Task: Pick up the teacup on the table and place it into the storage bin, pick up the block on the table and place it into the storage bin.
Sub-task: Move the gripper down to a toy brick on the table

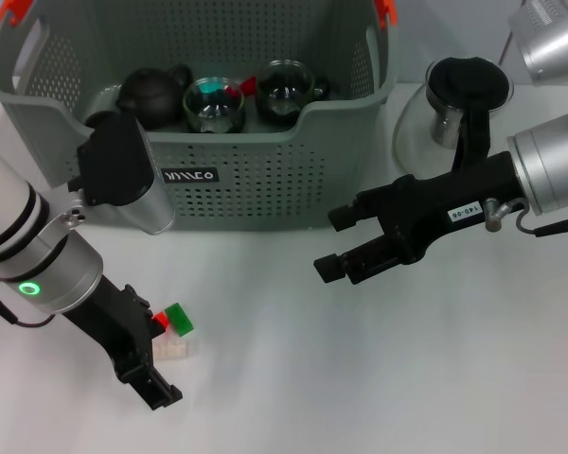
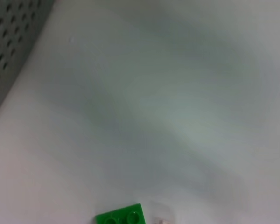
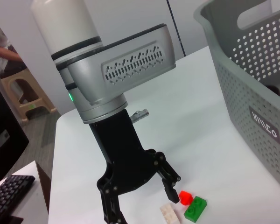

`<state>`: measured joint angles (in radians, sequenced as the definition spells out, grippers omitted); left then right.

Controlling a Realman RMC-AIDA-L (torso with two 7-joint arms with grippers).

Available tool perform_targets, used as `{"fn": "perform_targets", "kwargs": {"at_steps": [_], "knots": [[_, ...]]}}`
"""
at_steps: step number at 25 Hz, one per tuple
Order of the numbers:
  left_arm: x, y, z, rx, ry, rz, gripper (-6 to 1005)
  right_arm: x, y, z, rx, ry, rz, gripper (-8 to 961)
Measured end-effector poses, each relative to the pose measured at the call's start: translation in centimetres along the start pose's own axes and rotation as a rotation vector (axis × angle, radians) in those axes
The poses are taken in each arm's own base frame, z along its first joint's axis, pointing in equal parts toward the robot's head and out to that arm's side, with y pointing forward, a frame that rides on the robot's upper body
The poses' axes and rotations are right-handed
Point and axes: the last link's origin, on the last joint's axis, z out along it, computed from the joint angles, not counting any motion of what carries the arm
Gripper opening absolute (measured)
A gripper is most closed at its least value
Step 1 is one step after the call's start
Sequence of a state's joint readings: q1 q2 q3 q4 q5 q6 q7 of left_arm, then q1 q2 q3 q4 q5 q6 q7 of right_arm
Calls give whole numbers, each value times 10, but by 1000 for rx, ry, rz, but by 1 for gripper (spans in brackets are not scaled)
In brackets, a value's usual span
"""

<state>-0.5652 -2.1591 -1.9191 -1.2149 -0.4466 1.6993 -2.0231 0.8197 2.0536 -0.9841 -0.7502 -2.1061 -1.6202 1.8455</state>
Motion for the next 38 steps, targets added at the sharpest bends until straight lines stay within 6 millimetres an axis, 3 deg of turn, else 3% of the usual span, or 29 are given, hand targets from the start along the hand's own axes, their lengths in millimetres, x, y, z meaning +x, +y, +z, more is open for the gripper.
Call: {"fn": "perform_targets", "kwargs": {"at_steps": [23, 38], "knots": [[11, 2, 3, -34, -11, 17, 959, -1, -1, -2, 4, 1, 0, 945], [17, 6, -18, 29, -2, -56, 954, 0, -3, -2, 20, -17, 3, 944]]}}
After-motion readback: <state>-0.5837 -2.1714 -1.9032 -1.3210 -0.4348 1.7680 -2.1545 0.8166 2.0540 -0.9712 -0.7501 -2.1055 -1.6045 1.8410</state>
